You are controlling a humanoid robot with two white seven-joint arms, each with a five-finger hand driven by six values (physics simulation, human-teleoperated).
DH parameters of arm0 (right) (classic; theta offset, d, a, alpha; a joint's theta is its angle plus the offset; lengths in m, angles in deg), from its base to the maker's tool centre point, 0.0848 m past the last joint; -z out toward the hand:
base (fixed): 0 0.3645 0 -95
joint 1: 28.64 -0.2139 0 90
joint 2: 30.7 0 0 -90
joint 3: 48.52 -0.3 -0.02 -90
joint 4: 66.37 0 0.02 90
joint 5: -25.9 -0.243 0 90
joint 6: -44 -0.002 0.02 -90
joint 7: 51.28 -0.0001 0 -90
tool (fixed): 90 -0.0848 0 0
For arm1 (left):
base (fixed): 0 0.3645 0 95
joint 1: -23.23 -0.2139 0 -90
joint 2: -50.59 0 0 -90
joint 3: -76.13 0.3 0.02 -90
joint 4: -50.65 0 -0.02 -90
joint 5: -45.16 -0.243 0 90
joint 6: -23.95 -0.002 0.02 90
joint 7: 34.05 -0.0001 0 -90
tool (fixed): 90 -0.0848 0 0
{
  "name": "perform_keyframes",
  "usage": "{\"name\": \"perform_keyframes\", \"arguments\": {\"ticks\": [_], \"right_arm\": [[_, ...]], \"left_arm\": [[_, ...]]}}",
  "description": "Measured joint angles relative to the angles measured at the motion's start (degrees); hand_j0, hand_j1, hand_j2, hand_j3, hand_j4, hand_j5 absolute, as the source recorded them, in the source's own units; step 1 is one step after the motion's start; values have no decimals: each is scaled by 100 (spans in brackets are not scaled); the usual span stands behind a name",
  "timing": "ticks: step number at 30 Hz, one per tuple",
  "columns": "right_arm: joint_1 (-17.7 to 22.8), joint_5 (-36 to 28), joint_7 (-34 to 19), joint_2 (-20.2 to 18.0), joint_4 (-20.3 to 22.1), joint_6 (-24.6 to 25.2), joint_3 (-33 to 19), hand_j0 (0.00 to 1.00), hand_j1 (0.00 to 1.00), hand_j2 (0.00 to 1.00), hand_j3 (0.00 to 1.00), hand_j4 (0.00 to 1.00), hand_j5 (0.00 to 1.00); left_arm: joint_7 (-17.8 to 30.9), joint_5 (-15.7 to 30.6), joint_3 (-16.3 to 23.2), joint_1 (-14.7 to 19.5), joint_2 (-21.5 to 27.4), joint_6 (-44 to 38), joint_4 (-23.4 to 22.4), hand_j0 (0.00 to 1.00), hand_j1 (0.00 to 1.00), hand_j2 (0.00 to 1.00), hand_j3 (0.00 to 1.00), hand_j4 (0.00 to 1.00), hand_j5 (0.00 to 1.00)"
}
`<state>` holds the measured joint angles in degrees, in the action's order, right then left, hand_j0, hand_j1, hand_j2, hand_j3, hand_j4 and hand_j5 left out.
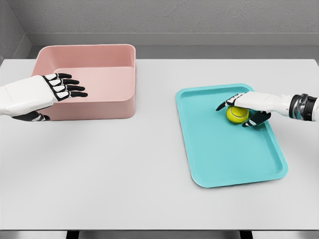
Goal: Put the tennis from the blue tray into the pink basket with both arms
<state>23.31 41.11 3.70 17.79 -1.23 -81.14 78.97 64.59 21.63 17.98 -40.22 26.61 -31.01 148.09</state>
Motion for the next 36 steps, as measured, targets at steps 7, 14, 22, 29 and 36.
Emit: {"name": "perform_keyframes", "arguments": {"ticks": [7, 14, 22, 29, 36], "right_arm": [[9, 9, 0, 18, 5, 2, -9, 60, 60, 60, 60, 60, 60], [9, 8, 0, 39, 28, 3, -27, 54, 54, 54, 54, 54, 54], [0, -43, -1, 47, 297, -1, -80, 53, 53, 53, 53, 53, 53], [35, -56, -1, 17, 781, -2, -90, 50, 50, 50, 50, 50, 50], [70, -4, -2, -29, 1450, -3, -79, 50, 50, 50, 50, 50, 50]], "left_arm": [[0, 6, 0, 0, 2, 0, 2, 100, 100, 100, 100, 100, 100], [0, 6, 0, 0, 2, 0, 3, 100, 100, 100, 100, 100, 100], [0, 6, 0, 0, 0, 0, 29, 100, 100, 100, 100, 100, 100], [0, 6, -5, -62, 8, 0, 61, 100, 100, 100, 100, 100, 100], [0, 6, -9, -62, 15, 0, 83, 100, 100, 100, 100, 100, 100]]}}
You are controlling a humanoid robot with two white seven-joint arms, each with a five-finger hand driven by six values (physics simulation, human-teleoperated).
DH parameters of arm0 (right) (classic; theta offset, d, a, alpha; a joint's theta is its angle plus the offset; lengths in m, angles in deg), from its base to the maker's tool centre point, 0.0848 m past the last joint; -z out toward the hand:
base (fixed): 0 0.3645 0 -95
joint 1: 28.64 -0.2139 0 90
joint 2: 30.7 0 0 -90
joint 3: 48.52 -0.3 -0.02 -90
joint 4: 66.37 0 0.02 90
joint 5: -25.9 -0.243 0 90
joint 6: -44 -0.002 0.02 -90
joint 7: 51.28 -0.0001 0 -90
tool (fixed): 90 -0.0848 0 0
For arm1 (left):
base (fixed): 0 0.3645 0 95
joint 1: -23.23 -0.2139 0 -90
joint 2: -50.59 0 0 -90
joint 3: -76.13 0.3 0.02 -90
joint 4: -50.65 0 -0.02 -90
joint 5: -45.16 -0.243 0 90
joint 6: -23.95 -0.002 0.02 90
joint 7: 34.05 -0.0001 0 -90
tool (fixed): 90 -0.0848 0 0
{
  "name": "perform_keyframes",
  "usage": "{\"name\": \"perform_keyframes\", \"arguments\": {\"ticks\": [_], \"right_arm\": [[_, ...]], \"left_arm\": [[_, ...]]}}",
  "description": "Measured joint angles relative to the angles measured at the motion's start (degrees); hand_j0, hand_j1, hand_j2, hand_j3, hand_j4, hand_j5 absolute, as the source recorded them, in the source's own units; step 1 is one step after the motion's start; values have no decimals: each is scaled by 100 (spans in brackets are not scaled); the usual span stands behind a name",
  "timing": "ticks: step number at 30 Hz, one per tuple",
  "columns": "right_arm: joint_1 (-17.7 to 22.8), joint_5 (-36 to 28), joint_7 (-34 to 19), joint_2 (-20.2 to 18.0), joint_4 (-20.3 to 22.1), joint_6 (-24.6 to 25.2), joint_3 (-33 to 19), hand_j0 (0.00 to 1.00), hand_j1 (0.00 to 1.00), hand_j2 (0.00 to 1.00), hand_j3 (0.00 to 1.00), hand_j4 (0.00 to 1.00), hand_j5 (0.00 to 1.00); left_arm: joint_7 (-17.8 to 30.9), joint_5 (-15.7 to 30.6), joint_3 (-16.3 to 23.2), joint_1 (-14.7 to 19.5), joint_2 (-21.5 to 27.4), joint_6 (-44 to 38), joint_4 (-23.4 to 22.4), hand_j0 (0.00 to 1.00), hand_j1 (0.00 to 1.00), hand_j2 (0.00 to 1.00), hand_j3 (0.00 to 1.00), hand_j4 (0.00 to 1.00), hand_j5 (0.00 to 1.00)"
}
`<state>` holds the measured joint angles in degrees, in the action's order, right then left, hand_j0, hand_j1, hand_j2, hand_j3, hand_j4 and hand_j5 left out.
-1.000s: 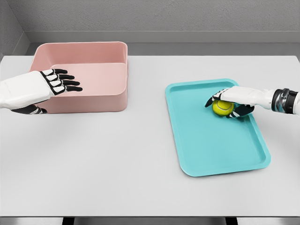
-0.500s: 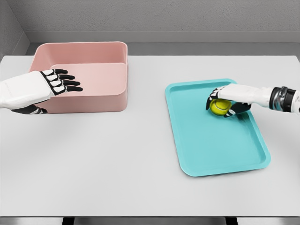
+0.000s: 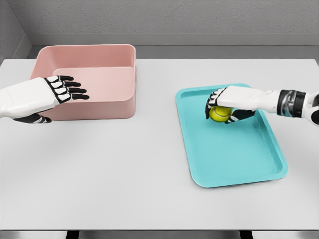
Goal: Put the tennis from the blue tray into the pink basket with both arms
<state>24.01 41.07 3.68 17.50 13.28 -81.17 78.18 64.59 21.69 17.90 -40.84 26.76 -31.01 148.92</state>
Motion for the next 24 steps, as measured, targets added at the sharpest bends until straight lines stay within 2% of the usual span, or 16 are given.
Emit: {"name": "perform_keyframes", "arguments": {"ticks": [9, 15, 16, 24], "right_arm": [[0, 193, -2, 95, 703, -3, 43, 49, 49, 49, 49, 49, 49], [-18, 477, -1, 519, 968, -2, 78, 49, 49, 49, 49, 49, 49], [-18, 517, -1, 595, 1001, -2, 81, 45, 45, 45, 45, 45, 45], [-62, 847, -4, 1205, 1069, -4, 326, 46, 46, 46, 46, 46, 46]], "left_arm": [[0, 1, -1, 0, 7, 0, 2, 100, 100, 100, 100, 100, 100], [0, 0, 0, -9, 10, 0, -1, 100, 100, 100, 100, 100, 100], [0, 0, 0, -9, 9, 0, -1, 100, 100, 100, 100, 100, 100], [0, 0, -2, -9, 9, 0, -1, 100, 100, 100, 100, 100, 100]]}}
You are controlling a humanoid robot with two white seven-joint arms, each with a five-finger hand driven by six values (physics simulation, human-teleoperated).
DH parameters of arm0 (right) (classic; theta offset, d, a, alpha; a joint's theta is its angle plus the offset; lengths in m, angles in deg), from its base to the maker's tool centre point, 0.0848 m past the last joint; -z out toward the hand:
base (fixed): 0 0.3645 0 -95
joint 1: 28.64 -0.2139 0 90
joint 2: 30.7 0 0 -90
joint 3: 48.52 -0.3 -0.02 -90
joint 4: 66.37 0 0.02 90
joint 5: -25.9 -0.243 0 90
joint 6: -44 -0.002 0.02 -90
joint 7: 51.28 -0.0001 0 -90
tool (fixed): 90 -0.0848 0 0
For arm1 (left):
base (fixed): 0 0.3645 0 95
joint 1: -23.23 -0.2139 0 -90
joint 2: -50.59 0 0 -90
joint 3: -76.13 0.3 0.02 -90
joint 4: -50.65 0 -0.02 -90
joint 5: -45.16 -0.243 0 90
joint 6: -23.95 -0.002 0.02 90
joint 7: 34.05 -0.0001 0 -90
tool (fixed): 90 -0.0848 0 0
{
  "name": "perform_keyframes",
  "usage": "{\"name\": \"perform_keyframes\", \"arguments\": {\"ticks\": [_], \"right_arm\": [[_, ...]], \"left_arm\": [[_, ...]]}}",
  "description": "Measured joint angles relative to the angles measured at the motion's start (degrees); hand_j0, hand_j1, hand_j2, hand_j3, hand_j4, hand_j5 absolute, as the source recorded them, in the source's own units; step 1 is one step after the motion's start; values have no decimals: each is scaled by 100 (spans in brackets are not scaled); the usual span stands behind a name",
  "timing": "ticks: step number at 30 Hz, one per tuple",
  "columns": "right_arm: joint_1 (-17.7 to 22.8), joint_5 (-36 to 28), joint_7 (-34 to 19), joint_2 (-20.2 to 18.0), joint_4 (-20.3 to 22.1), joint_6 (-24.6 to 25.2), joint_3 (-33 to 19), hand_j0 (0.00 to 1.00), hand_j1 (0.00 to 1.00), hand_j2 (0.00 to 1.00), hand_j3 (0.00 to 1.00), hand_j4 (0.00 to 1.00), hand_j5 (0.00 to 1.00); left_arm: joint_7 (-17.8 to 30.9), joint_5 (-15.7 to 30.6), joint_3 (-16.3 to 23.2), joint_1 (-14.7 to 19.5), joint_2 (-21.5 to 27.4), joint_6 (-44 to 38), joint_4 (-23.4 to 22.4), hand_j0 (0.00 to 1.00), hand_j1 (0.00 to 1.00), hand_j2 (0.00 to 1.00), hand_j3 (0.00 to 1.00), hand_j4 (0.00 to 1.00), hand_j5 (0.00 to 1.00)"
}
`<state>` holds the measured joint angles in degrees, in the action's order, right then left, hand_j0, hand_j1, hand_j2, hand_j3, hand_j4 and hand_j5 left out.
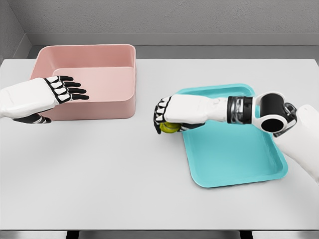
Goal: Put the tennis from the blue tray into the pink basket with both arms
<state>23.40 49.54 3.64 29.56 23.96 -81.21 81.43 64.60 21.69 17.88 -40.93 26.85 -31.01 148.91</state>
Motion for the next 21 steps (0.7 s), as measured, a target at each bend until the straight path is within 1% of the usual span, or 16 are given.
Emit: {"name": "perform_keyframes", "arguments": {"ticks": [6, 10, 15, 21], "right_arm": [[9, 285, -2, 425, -95, -1, 287, 46, 46, 46, 46, 46, 46], [0, 462, -3, 717, -438, -3, 454, 46, 46, 46, 46, 46, 46], [9, 551, 1, 824, -737, 1, 507, 47, 47, 47, 47, 47, 47], [0, 575, 4, 874, -914, 2, 503, 47, 47, 47, 47, 47, 47]], "left_arm": [[0, 1, 0, 0, 0, 0, 5, 100, 100, 100, 100, 100, 100], [0, 0, 2, 0, -4, 0, 8, 100, 100, 100, 100, 100, 100], [0, 0, 2, -9, -5, 0, 9, 100, 100, 100, 100, 100, 100], [0, 0, 2, -9, -6, 0, 9, 100, 100, 100, 100, 100, 100]]}}
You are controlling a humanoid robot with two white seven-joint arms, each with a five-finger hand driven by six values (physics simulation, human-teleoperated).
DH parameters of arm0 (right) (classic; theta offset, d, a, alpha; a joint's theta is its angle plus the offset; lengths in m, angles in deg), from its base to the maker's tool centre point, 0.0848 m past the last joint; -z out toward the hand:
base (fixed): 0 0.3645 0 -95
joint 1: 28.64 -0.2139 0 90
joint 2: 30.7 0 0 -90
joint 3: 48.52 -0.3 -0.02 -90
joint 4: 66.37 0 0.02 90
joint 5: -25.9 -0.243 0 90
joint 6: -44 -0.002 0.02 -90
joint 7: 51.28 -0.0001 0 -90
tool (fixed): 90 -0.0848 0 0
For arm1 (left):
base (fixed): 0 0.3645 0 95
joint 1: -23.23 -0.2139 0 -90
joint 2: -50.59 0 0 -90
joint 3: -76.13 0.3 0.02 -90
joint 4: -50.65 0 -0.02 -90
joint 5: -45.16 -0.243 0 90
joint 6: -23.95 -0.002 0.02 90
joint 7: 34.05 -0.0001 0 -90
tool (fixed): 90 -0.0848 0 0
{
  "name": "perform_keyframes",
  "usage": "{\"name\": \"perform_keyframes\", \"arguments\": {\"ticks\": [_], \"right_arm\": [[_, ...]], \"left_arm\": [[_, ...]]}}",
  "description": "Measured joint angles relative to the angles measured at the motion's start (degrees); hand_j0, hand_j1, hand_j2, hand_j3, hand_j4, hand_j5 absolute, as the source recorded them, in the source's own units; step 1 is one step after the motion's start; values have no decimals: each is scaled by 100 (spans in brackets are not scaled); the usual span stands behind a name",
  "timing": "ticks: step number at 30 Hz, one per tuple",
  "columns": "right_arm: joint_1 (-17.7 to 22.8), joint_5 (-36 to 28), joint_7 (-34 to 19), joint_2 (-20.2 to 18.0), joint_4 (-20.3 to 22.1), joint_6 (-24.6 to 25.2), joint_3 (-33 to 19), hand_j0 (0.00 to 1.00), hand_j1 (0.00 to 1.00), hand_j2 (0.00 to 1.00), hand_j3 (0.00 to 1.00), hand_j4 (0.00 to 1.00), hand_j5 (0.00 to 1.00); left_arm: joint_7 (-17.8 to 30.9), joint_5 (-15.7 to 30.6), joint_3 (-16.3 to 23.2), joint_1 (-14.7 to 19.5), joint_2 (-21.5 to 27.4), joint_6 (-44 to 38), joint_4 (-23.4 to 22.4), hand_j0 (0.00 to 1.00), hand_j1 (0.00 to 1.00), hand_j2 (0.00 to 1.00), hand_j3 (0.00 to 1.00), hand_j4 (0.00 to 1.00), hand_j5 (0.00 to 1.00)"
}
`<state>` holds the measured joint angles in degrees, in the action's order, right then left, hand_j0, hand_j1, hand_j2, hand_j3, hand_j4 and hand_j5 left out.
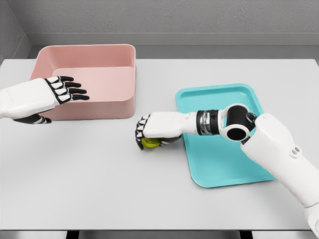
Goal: Put the tennis from the blue tray into the pink basket with both arms
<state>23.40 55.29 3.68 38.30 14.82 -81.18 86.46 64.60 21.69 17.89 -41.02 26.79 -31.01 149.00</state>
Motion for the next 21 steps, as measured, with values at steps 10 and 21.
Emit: {"name": "perform_keyframes", "arguments": {"ticks": [10, 21], "right_arm": [[44, 9, 3, 65, -117, 2, -10, 99, 99, 99, 99, 99, 99], [44, 17, 2, 71, 59, 1, -301, 99, 99, 99, 99, 99, 99]], "left_arm": [[0, -7, 0, 0, -6, 0, 0, 100, 100, 100, 100, 100, 100], [0, -9, 0, -9, -8, 0, 0, 100, 100, 100, 100, 100, 100]]}}
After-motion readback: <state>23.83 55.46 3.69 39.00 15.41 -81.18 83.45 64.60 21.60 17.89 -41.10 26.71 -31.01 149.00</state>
